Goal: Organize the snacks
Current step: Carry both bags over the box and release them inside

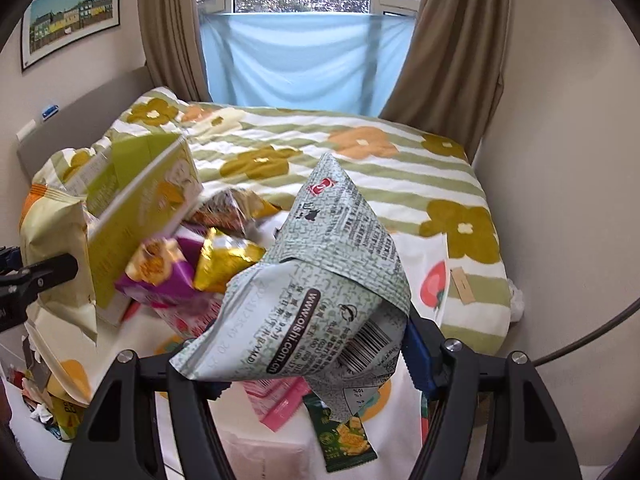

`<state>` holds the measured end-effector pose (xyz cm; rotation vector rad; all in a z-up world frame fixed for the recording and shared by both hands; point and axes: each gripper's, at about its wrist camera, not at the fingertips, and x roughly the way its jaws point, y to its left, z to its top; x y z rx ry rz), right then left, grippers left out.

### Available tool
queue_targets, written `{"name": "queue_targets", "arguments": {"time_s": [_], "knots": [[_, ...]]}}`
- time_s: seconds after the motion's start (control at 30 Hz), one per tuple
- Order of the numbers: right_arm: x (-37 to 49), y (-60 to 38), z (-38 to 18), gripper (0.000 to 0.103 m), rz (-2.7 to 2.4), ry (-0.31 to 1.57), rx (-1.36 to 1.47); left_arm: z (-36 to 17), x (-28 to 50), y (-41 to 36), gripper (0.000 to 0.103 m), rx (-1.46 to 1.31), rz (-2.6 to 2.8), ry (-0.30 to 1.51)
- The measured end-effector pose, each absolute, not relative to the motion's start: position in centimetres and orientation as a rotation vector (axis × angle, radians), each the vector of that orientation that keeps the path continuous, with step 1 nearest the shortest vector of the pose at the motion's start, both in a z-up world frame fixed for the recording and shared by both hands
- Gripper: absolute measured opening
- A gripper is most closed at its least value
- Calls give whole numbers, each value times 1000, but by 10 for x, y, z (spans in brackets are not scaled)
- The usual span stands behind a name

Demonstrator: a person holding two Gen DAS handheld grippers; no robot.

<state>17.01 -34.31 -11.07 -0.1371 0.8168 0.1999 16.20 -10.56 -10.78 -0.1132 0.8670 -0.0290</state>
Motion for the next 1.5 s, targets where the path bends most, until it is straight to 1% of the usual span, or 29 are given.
{"name": "queue_targets", "arguments": {"time_s": [0.2,0.37,0.47,0.77,1.07,1.17,1.2,1.23,1.3,1.5], "knots": [[183,-307,-79,65,248,759,-119,-76,188,-49,60,-129,19,798],[201,-256,-57,65,284,727,-97,-61,223,8,60,-152,30,787],[217,-223,-52,65,293,722,-86,-58,247,40,60,-110,40,793],[269,-136,-56,65,278,764,-16,-81,319,99,61,-48,-59,898],[295,-88,-72,65,258,809,3,-128,364,113,61,-24,-158,1034],[302,-83,-78,65,271,828,13,-138,372,110,63,14,-154,1051],[306,-79,-81,65,280,837,13,-141,374,109,70,30,-145,1058],[308,-78,-85,65,291,843,9,-144,376,108,83,38,-137,1067],[311,-77,-89,65,310,849,6,-146,377,111,95,32,-120,1070],[315,-73,-95,65,391,865,48,-151,360,129,95,-59,-99,1079]]}}
